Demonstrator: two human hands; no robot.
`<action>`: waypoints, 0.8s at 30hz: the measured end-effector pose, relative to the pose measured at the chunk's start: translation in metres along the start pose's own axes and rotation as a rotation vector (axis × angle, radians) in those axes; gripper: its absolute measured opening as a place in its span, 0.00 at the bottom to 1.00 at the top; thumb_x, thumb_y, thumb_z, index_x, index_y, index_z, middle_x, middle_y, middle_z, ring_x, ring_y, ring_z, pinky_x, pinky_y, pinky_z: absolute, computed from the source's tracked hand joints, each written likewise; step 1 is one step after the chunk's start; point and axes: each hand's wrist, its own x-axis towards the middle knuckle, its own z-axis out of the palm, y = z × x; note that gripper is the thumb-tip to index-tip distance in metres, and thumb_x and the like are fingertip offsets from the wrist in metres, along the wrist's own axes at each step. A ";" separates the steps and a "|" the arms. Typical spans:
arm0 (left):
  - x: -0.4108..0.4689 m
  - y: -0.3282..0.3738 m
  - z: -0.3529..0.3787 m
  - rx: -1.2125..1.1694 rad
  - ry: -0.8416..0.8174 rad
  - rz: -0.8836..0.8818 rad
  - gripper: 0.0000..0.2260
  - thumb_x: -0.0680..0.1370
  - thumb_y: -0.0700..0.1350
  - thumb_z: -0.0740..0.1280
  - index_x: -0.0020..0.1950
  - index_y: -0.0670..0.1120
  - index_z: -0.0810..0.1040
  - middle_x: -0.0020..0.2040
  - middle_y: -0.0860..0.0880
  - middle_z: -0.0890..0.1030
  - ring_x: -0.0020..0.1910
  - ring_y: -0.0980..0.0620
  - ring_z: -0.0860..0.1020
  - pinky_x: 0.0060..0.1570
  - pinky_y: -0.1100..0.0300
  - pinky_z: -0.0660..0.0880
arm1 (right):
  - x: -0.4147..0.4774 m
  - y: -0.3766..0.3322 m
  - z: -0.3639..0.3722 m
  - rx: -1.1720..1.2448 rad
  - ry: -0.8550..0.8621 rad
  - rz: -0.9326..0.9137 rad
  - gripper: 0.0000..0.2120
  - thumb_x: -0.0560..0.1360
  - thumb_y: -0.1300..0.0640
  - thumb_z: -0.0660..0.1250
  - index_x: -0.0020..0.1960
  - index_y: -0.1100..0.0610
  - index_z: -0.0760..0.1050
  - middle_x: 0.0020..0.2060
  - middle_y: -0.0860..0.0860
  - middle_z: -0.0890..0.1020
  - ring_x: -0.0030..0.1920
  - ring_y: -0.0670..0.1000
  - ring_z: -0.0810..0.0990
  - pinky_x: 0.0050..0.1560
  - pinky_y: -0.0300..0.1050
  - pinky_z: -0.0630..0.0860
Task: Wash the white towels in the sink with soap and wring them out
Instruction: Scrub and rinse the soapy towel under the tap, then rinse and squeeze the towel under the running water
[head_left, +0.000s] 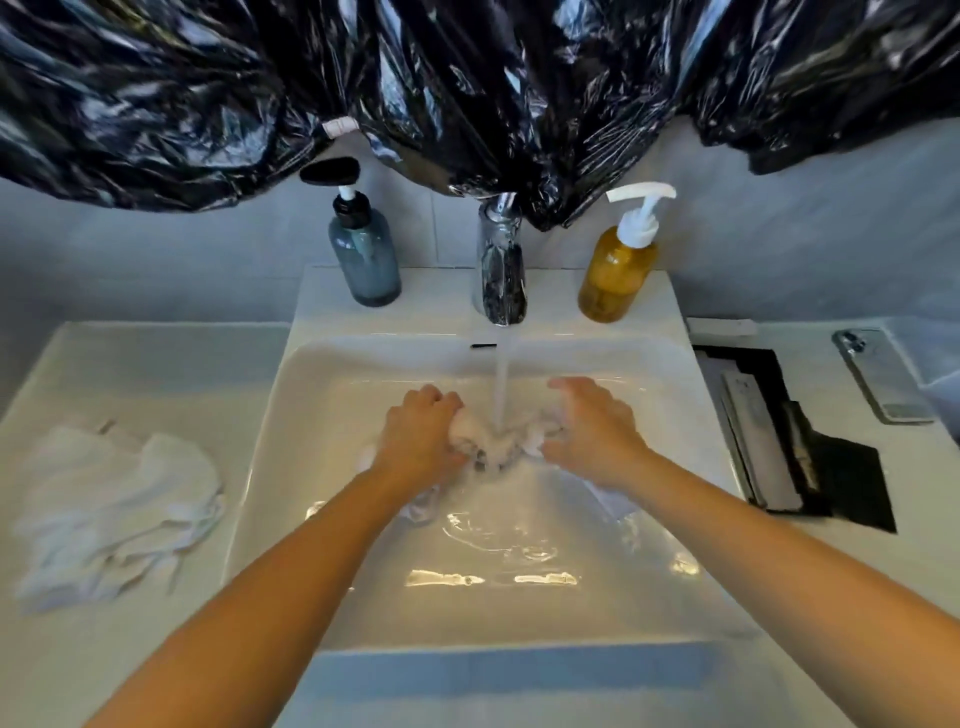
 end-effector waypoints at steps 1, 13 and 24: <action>0.000 0.003 0.002 -0.072 0.047 0.030 0.25 0.72 0.53 0.73 0.66 0.47 0.74 0.63 0.45 0.73 0.61 0.44 0.71 0.59 0.53 0.70 | 0.002 -0.015 0.002 0.040 0.030 -0.109 0.33 0.74 0.49 0.71 0.75 0.50 0.62 0.70 0.52 0.68 0.73 0.57 0.64 0.75 0.61 0.55; 0.000 0.011 -0.004 -0.456 0.089 0.047 0.36 0.69 0.55 0.75 0.73 0.47 0.66 0.58 0.51 0.79 0.52 0.51 0.75 0.56 0.53 0.70 | 0.003 -0.052 -0.010 0.461 0.105 -0.133 0.18 0.67 0.56 0.77 0.52 0.52 0.73 0.43 0.49 0.80 0.41 0.50 0.78 0.38 0.39 0.74; -0.029 0.043 -0.099 -0.273 0.316 0.237 0.15 0.72 0.37 0.68 0.57 0.47 0.75 0.47 0.49 0.79 0.45 0.45 0.76 0.39 0.52 0.73 | -0.041 -0.052 -0.055 0.433 -0.011 -0.268 0.28 0.66 0.54 0.78 0.62 0.45 0.71 0.51 0.49 0.81 0.52 0.52 0.80 0.50 0.50 0.78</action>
